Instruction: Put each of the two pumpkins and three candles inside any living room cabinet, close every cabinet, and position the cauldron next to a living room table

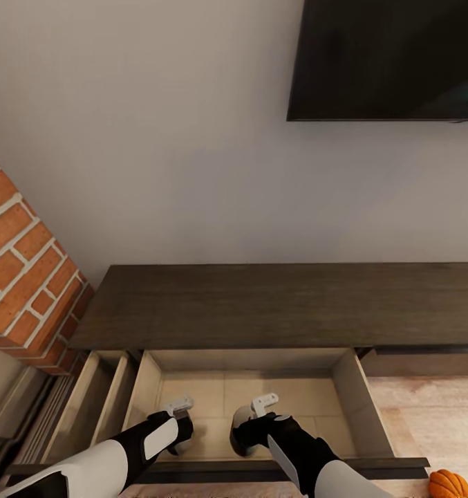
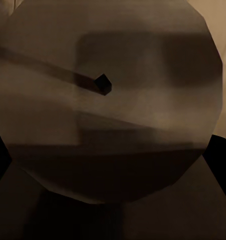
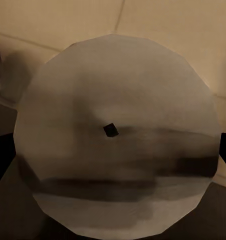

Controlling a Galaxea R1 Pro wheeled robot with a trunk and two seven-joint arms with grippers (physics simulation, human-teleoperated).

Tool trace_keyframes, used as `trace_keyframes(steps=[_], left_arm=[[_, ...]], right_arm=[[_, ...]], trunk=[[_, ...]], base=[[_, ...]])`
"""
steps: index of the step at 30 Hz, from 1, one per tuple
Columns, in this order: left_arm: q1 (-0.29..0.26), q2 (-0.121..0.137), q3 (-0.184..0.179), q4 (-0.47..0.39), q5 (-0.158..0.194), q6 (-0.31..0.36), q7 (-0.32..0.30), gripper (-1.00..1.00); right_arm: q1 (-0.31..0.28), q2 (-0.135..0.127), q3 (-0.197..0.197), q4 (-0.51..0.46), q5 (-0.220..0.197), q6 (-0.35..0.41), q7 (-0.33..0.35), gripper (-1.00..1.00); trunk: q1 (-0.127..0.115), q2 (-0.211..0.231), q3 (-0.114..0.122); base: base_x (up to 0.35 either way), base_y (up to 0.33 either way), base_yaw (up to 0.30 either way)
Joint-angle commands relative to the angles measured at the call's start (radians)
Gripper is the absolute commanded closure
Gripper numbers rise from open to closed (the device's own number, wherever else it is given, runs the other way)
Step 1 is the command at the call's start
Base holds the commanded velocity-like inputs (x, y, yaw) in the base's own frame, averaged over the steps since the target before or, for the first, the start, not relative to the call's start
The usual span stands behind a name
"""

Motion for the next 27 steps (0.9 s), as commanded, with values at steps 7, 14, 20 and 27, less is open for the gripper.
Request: trace_keyframes(steps=[7, 14, 20, 27], left_arm=[[0.000, 0.000, 0.000, 0.000, 0.000, 0.000, 0.000, 1.00], [0.000, -0.001, 0.000, -0.001, -0.001, 0.000, -0.001, 1.00], [0.000, -0.002, 0.000, -0.002, -0.001, 0.000, 0.000, 1.00], [0.000, -0.002, 0.000, -0.002, -0.001, 0.000, 0.000, 1.00]], right_arm=[[0.000, -0.001, 0.000, 0.003, 0.003, -0.009, -0.001, 1.00], [0.000, -0.002, 0.004, 0.003, 0.011, -0.095, -0.006, 1.00], [0.000, 0.000, 0.004, 0.028, 0.006, -0.108, -0.031, 1.00], [0.000, 0.000, 0.004, 0.052, 0.004, -0.111, -0.039, 1.00]], trunk=[[0.000, 0.000, -0.011], [0.000, 0.000, -0.022], [0.000, 0.000, -0.032], [0.000, 0.000, -0.043]], base=[[0.000, 0.000, 0.000], [0.000, 0.000, 0.000], [0.000, 0.000, 0.000], [0.000, 0.000, 0.000]])
